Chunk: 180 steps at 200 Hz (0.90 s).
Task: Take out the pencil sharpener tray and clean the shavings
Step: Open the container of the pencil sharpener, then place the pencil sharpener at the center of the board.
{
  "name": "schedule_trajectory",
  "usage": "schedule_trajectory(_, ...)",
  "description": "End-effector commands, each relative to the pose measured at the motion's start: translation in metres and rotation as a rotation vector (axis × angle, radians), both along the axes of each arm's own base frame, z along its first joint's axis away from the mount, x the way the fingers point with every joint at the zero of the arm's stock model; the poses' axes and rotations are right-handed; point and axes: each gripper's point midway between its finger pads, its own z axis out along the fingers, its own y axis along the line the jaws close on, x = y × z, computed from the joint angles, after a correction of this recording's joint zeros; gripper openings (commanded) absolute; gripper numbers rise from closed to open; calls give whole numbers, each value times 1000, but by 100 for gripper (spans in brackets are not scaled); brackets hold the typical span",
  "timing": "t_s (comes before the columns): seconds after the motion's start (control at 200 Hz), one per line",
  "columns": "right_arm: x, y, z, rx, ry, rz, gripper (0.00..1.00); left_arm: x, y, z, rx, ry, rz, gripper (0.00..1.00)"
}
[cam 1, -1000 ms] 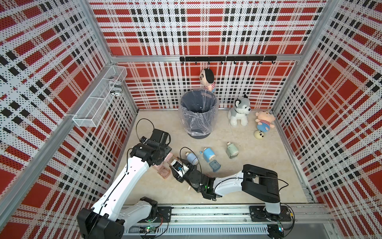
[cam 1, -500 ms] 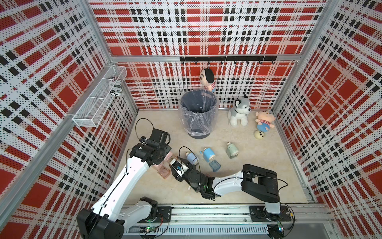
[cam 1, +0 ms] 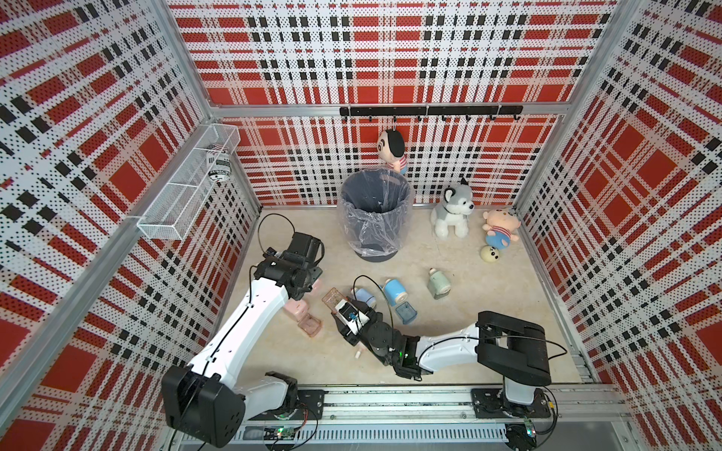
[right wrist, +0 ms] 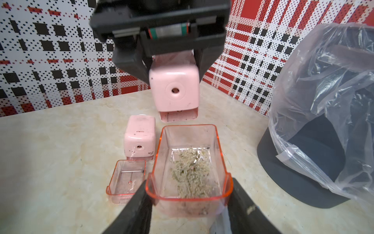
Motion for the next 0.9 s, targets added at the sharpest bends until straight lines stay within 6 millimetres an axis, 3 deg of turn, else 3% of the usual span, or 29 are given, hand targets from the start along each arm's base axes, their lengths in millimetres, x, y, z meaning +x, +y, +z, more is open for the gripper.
schedule_trajectory(0.0,-3,-11,14,48,28,-18,51,12,6,-11,58,22,4,22)
schedule_trajectory(0.581,6,-21,18,41,65,-67,53,44,-3,-107,103,150,-48,31)
schedule_trajectory(0.807,10,-25,14,49,107,-62,53,51,-2,-123,146,182,-76,33)
schedule_trajectory(0.897,11,-27,13,57,122,-55,53,49,-1,-124,146,183,-72,41)
